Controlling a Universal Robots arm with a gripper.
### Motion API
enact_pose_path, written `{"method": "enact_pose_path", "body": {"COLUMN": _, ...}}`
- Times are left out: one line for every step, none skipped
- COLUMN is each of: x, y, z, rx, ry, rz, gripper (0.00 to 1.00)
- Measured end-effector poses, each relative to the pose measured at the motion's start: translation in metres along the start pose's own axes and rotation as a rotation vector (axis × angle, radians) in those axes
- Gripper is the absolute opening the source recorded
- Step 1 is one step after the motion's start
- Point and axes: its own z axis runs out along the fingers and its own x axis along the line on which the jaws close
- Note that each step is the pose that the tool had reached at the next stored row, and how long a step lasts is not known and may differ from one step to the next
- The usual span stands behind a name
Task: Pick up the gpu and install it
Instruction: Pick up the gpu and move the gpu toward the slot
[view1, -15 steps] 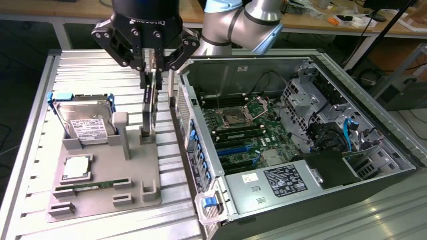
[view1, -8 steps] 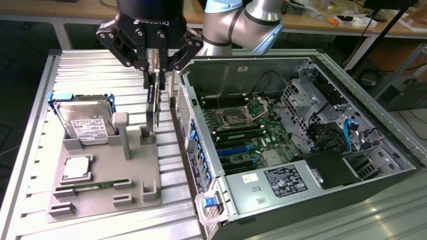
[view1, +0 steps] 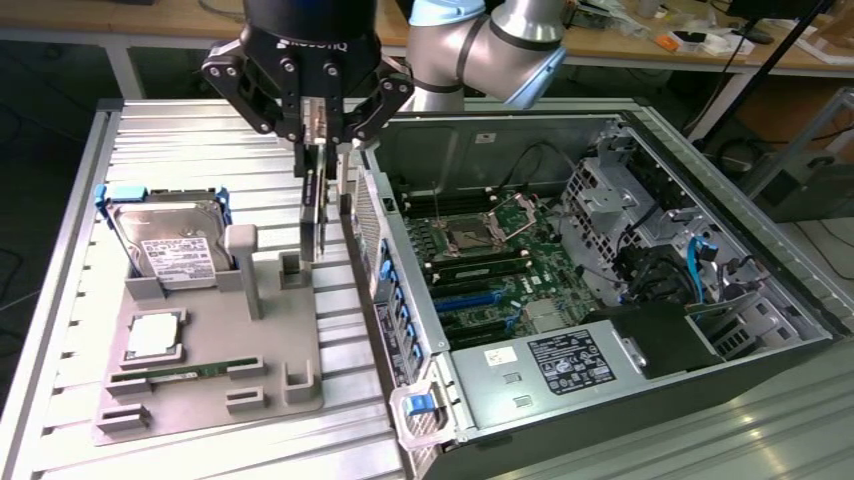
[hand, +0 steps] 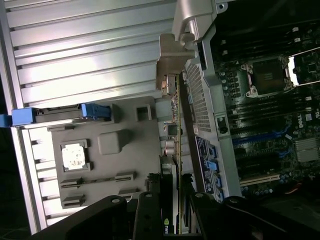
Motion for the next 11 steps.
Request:
{"method": "enact_pose_path", "body": {"x": -0.0006, "y": 0.0001, "z": 0.0000, "rx": 0.0000, "ry": 0.0000, "rz": 0.000, "gripper": 0.27}}
{"method": "enact_pose_path", "body": {"x": -0.0013, "y": 0.0002, "z": 0.0000, "rx": 0.0000, "ry": 0.0000, "rz": 0.000, "gripper": 0.27}}
{"method": "enact_pose_path", "body": {"x": -0.0019, "y": 0.0003, "z": 0.0001, "rx": 0.0000, "ry": 0.0000, "rz": 0.000, "gripper": 0.27}}
{"method": "enact_pose_path", "body": {"x": -0.0030, "y": 0.0006, "z": 0.0001, "rx": 0.0000, "ry": 0.0000, "rz": 0.000, "gripper": 0.27}}
{"method": "enact_pose_path", "body": {"x": -0.0036, "y": 0.0007, "z": 0.0001, "rx": 0.0000, "ry": 0.0001, "rz": 0.000, "gripper": 0.27}}
{"method": "enact_pose_path", "body": {"x": -0.0043, "y": 0.0008, "z": 0.0001, "rx": 0.0000, "ry": 0.0000, "rz": 0.000, "gripper": 0.27}}
{"method": "enact_pose_path", "body": {"x": -0.0050, "y": 0.0009, "z": 0.0001, "rx": 0.0000, "ry": 0.0001, "rz": 0.000, "gripper": 0.27}}
{"method": "enact_pose_path", "body": {"x": -0.0055, "y": 0.0010, "z": 0.0002, "rx": 0.0000, "ry": 0.0000, "rz": 0.000, "gripper": 0.27}}
{"method": "enact_pose_path", "body": {"x": -0.0061, "y": 0.0011, "z": 0.0002, "rx": 0.0000, "ry": 0.0000, "rz": 0.000, "gripper": 0.27}}
{"method": "enact_pose_path", "body": {"x": -0.0066, "y": 0.0012, "z": 0.0002, "rx": 0.0000, "ry": 0.0000, "rz": 0.000, "gripper": 0.27}}
{"method": "enact_pose_path", "body": {"x": -0.0071, "y": 0.0013, "z": 0.0002, "rx": 0.0000, "ry": 0.0000, "rz": 0.000, "gripper": 0.27}}
